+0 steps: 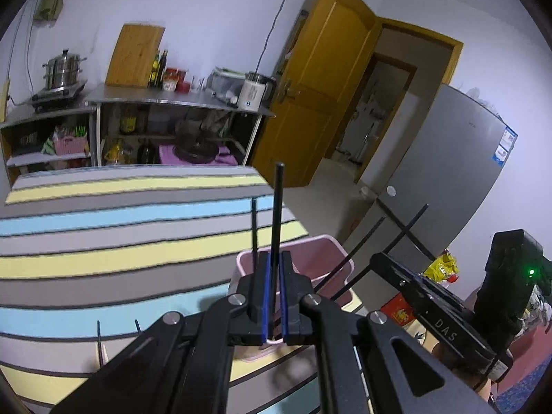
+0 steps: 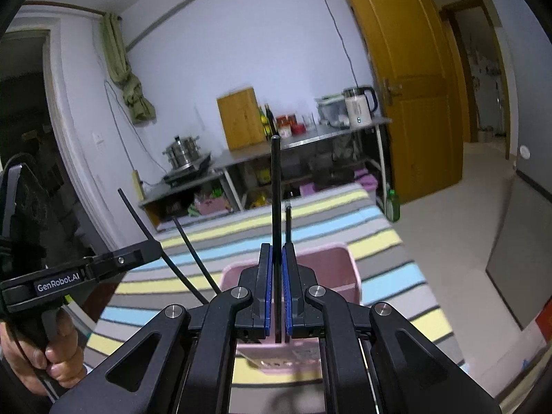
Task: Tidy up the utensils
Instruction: 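Insert the left tool's chopstick into the holder and open while the right tool does likewise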
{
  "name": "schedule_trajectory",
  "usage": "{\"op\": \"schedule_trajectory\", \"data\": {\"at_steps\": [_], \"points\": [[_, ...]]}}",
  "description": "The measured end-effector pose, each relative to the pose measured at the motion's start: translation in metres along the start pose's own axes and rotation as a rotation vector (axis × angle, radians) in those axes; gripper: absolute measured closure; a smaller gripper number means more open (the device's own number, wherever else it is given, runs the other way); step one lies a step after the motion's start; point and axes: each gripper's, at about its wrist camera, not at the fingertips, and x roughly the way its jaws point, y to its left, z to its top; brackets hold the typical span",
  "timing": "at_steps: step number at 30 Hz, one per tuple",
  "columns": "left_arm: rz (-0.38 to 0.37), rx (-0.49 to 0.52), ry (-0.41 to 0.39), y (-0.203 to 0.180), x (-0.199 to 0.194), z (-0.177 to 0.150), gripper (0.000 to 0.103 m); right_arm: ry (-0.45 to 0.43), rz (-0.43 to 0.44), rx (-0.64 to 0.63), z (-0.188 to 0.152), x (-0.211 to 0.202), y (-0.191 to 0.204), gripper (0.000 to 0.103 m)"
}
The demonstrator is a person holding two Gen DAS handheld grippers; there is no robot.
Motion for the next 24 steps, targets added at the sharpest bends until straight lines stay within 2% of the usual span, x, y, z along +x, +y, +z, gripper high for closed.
{"op": "schedule_trajectory", "data": {"at_steps": [7, 11, 15, 24], "points": [[0.001, -0.019, 0.053, 0.010, 0.021, -0.017, 0.097, 0.082, 0.016, 0.033, -0.018, 0.024, -0.013, 0.097], [0.000, -0.018, 0.055, 0.011, 0.019, -0.018, 0.097, 0.078, 0.004, 0.019, -0.020, 0.022, -0.012, 0.097], [-0.004, -0.011, 0.033, 0.011, 0.009, -0.022, 0.097, 0.047, -0.007, 0.017, -0.023, 0.012, -0.012, 0.090], [0.001, -0.016, -0.020, 0.021, -0.025, -0.041, 0.097, 0.022, -0.013, 0.014, -0.038, -0.014, -0.005, 0.089]]}}
